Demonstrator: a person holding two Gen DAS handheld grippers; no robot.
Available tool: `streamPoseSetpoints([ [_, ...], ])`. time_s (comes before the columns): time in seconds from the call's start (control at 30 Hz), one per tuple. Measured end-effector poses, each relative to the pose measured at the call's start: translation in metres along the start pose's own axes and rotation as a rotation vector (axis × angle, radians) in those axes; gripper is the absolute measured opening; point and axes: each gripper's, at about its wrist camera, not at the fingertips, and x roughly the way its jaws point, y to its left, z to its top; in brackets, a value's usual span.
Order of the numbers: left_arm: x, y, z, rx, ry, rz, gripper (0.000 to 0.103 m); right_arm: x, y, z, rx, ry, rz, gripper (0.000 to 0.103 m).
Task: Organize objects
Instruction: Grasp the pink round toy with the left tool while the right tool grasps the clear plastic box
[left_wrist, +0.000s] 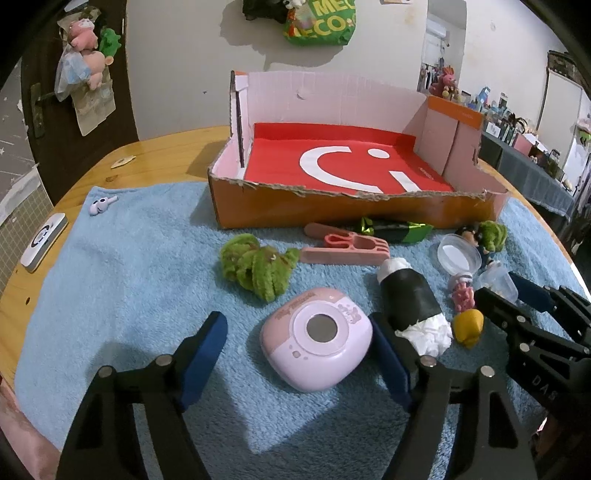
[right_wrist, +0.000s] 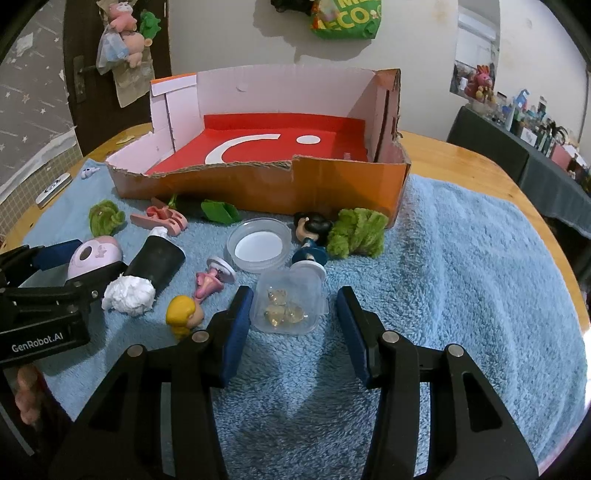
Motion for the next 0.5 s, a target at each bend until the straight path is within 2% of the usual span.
streamPoseSetpoints([
  [0.07, 0.0001, 0.0006, 0.0004, -0.004, -0.003, 0.0, 0.075, -0.0004, 0.0, 0.0005, -0.003, 0.005, 0.002, 0.042],
  [0.1, 0.0, 0.0008, 0.0006, -0.005, -0.005, -0.002, 0.072, -0.0011, -0.0001, 0.001, -0.001, 0.007, 0.005, 0.038],
  [0.13, -0.0004, 0.0011, 0.0009, -0.006, -0.008, -0.003, 0.069, -0.0018, -0.0009, 0.0013, 0.005, 0.009, 0.01, 0.038],
  [0.2, -0.0015, 0.0015, 0.002, -0.004, -0.012, -0.005, 0.057, -0.0026, -0.0015, 0.0005, 0.011, 0.003, 0.016, 0.037],
  [0.5, -0.0034, 0.0032, 0.0028, -0.007, -0.011, -0.039, 0.057, -0.0069, -0.0018, 0.0018, 0.018, 0.0, 0.027, 0.037],
])
